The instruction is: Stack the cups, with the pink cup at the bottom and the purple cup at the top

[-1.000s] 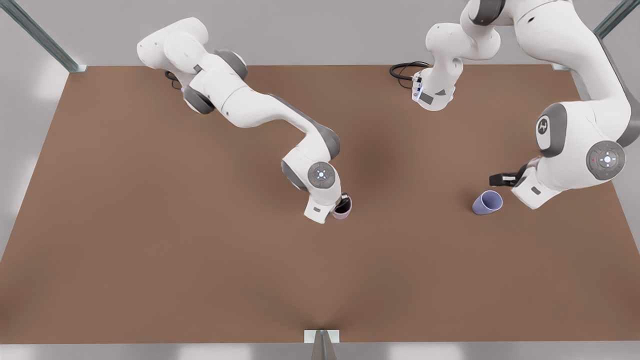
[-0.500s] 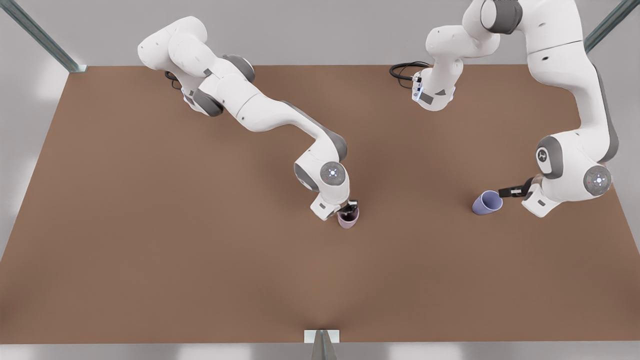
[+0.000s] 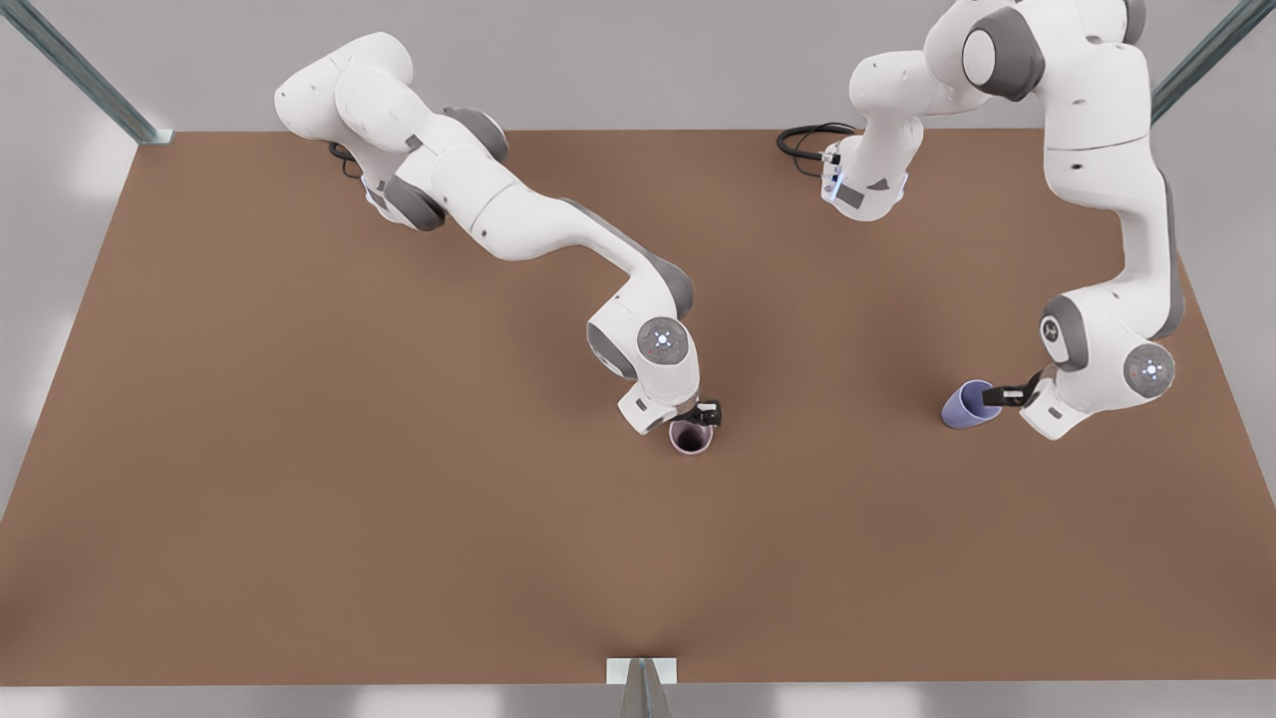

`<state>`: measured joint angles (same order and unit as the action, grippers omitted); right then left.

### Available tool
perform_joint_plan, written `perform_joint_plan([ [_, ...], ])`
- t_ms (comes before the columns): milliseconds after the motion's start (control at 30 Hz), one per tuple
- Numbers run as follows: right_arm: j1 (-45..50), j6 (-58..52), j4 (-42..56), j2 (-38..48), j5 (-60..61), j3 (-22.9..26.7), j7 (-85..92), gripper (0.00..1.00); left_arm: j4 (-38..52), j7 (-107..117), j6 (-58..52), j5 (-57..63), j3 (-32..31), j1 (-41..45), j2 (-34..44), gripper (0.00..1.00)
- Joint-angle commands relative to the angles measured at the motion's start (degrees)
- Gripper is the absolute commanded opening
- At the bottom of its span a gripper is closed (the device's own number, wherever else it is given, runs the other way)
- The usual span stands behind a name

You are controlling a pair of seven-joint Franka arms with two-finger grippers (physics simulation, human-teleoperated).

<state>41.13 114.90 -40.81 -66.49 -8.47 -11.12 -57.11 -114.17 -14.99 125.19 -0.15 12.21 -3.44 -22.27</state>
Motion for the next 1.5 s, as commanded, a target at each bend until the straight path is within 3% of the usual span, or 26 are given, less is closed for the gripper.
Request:
perform_joint_plan([
  [0, 0.00, -0.20, 0.03, 0.22, 0.03, -0.04, -6.26, 1.00, -1.15, -4.96, 4.62, 0.06, 0.01, -0.16, -0.76, 1.00],
  [133, -3.07, -1.43, -0.06, 3.82, 0.20, 0.13, -5.47, 1.00, -1.23, -4.96, 4.89, 0.06, -0.08, -0.34, -2.25, 1.00],
  [167, -8.08, -3.80, -0.76, 6.81, 0.21, -0.13, -4.42, 1.00, -1.23, -4.52, 4.80, 0.06, -0.08, -0.43, -2.25, 0.84],
  [200, -11.24, -8.63, -3.12, 11.11, 0.03, 0.05, 0.59, 1.00, -1.23, -4.43, 4.36, 0.06, -0.08, -0.43, -2.25, 0.49],
  [233, -17.74, -10.22, -12.34, 19.54, 0.12, -0.22, 6.74, 1.00, -1.23, -4.35, 3.74, -0.03, -0.17, -0.43, -2.08, 0.37],
  [267, -24.15, -10.13, -30.79, 35.09, 0.29, -0.22, 13.68, 1.00, -1.23, -4.26, 3.66, -1.52, -0.26, -0.43, -1.99, 0.31],
  [300, -29.70, -12.41, -41.26, 46.61, 4.32, -0.48, 24.14, 1.00, -1.23, -4.26, 3.66, -3.72, -0.17, -0.43, -1.99, 0.27],
  [367, -37.35, -20.15, -51.82, 59.46, 6.71, -0.39, 30.21, 1.00, -1.23, -4.26, 3.13, -3.72, -0.26, -0.43, -2.08, 0.21],
  [433, -45.08, -24.46, -46.03, 57.62, 9.08, -0.30, 46.29, 1.00, -1.32, -4.26, 2.86, -3.81, -0.26, -0.43, -2.34, 0.21],
  [500, -47.28, -30.70, -36.27, 48.48, 7.77, 0.31, 48.15, 1.00, -1.67, -4.26, 2.86, -3.81, -0.43, -0.34, -2.34, 0.21],
  [633, -47.99, -17.34, -50.59, 57.70, 4.86, 0.49, 58.17, 1.00, -1.41, -4.17, 2.60, -3.81, -1.40, -0.16, -1.73, 0.21],
  [800, -47.55, -17.78, -50.24, 57.70, 4.51, 0.49, 69.68, 1.00, 1.75, -1.98, 0.14, -3.72, -2.19, 4.93, 2.40, 0.21],
  [933, -47.20, -17.96, -49.63, 57.18, 4.51, 0.31, 71.16, 1.00, 9.84, 27.62, -6.54, -3.37, -5.08, 17.85, 3.90, 0.21],
  [1000, -47.20, -14.53, -49.71, 56.56, 4.51, 0.31, 85.41, 1.00, 12.30, 30.99, -10.14, -3.54, -6.58, 18.82, 3.55, 0.21],
  [1033, -47.28, -14.62, -49.63, 56.56, 4.60, 0.40, 84.80, 1.00, 12.56, 32.30, -10.23, -3.81, -6.58, 19.78, 3.46, 0.21],
  [1067, -47.46, -15.84, -49.01, 56.65, 4.69, 0.40, 72.96, 1.00, 14.67, 37.39, -10.84, -3.81, -6.58, 21.98, 2.23, 0.21],
  [1133, -47.64, -19.80, -48.13, 56.47, 5.04, 0.40, 54.05, 1.00, 31.27, 46.54, -24.99, -3.72, -6.76, 26.11, -6.12, 0.21],
  [1167, -47.73, -19.80, -48.13, 56.39, 5.39, 0.40, 48.33, 1.00, 33.39, 51.10, -27.11, -3.81, -6.76, 27.61, -7.61, 0.21],
  [1267, -47.02, -19.71, -46.90, 56.04, 5.04, 0.22, 48.59, 1.00, 41.21, 61.04, -26.58, -3.98, -6.85, 34.38, -13.15, 0.21],
  [1333, -47.02, -21.30, -42.69, 52.52, 5.13, 0.13, 48.32, 1.00, 43.14, 61.40, -25.61, -6.00, -6.85, 34.91, -14.82, 0.21],
  [1467, -47.81, -21.56, -44.18, 53.22, 5.04, 0.49, 52.19, 1.00, 45.00, 62.28, -20.69, -10.13, -7.55, 34.73, -16.32, 0.21],
])
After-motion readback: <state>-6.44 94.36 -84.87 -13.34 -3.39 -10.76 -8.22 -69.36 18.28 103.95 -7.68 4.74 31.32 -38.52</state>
